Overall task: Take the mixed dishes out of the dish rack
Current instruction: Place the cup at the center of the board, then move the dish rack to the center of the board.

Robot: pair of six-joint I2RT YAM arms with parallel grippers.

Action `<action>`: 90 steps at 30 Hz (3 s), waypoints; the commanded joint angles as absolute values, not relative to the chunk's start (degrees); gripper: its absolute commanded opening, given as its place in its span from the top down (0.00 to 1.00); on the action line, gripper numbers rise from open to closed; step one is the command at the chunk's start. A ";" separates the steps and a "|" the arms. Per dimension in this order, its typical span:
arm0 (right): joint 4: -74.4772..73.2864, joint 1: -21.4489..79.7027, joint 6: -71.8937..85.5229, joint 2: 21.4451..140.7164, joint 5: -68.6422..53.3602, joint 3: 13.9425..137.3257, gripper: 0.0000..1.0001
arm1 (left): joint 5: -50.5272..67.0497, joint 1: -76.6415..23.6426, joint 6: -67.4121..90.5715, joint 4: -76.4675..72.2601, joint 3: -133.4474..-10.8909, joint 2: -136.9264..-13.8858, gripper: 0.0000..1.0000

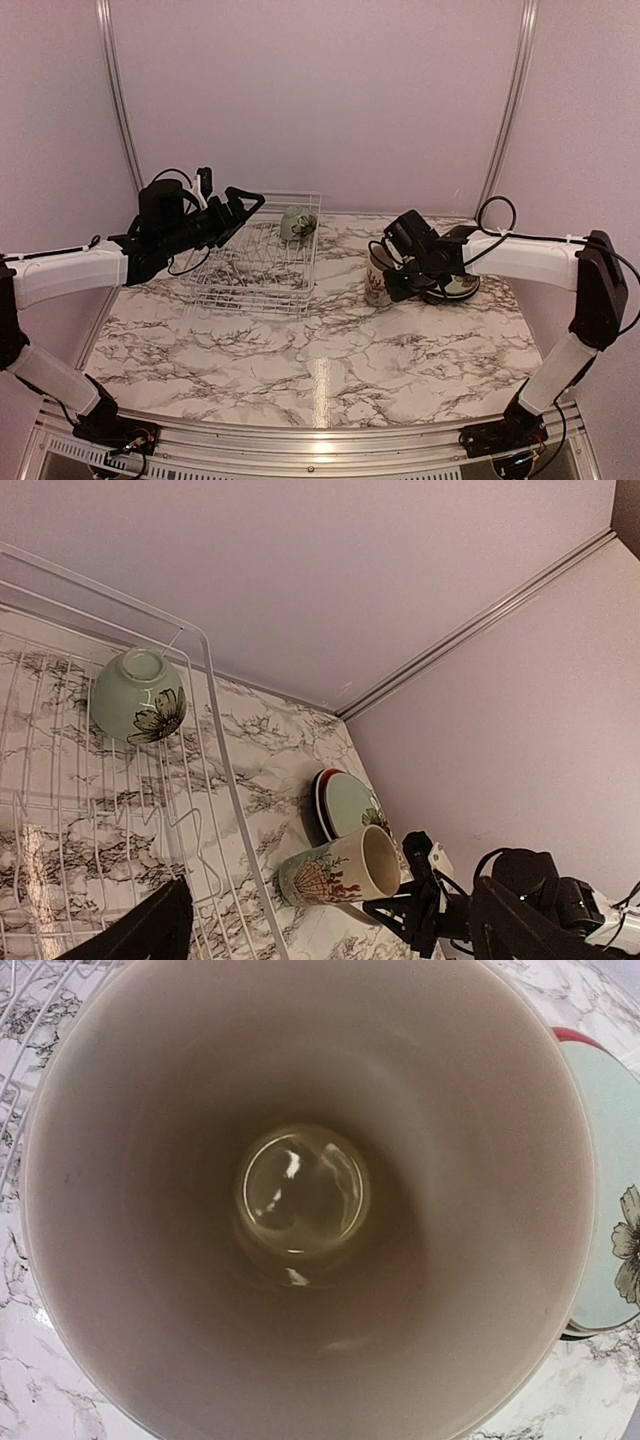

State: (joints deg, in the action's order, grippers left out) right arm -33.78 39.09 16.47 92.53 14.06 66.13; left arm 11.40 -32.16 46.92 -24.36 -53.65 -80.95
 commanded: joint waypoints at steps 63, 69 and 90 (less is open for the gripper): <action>-13.35 39.95 13.89 83.49 7.69 68.38 0.09 | -11.49 -37.27 20.40 26.15 -92.96 -110.22 0.13; -13.18 40.16 14.14 84.00 7.35 68.55 0.09 | -12.18 -37.35 20.43 27.93 -91.46 -110.45 0.17; -13.10 40.59 14.94 83.50 7.20 67.94 0.09 | -12.04 -37.44 20.77 33.20 -97.16 -118.66 0.47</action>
